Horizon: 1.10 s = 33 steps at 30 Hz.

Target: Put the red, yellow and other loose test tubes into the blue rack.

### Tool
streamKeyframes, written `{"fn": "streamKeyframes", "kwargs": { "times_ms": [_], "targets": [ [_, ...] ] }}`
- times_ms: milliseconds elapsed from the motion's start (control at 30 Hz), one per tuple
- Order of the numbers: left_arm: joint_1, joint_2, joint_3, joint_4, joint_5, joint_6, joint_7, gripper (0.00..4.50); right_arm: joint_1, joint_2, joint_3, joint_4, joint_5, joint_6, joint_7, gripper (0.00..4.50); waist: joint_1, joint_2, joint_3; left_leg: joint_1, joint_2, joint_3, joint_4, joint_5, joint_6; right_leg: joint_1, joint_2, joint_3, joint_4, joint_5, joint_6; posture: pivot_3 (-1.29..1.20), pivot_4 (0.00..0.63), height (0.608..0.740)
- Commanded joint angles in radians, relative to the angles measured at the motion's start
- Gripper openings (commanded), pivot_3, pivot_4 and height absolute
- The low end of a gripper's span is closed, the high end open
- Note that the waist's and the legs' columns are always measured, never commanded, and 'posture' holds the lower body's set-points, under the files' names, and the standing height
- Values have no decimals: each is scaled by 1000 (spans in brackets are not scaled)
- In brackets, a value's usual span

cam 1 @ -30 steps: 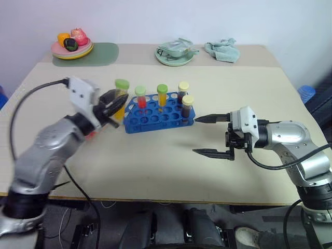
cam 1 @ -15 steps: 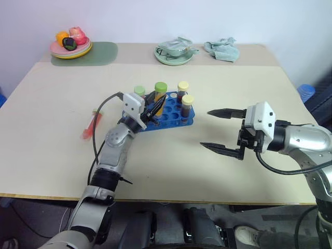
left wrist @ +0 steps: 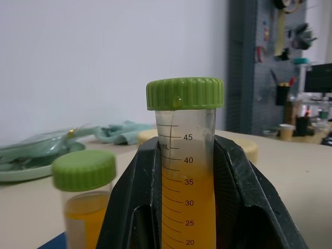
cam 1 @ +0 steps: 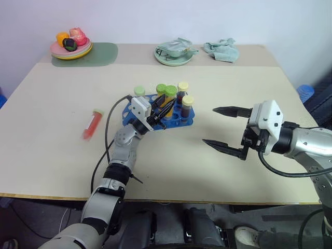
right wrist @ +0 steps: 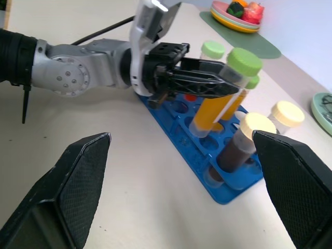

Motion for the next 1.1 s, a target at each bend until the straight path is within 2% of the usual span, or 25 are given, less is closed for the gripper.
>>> {"fn": "streamKeyframes", "kwargs": {
  "times_ms": [33,533,733,1100],
  "targets": [
    [23,7,7,33,29,19,1,760,-11,-12,-30,-30,18,-10,-4,4500,0,0,0,0,0,0,0,0,0,0,0,0,0,0,0,0,150,740],
    [41,31,32,55,70,12,52,760,-12,-3,-22,-10,14,-30,8,4500,-1,0,-1,4,0,0,0,-1,1,4,0,0,0,0,0,0,150,740],
    [78,26,12,15,51,39,-8,760,12,-3,-31,-14,18,-28,7,4500,-1,0,-2,4,0,0,0,-1,1,4,0,0,0,0,0,0,150,740],
    [71,19,19,31,71,53,-12,760,87,-13,-120,-46,93,32,-26,4500,1,-1,-2,4,0,0,-1,-1,1,3,0,0,0,0,0,0,150,740]
  ]
}}
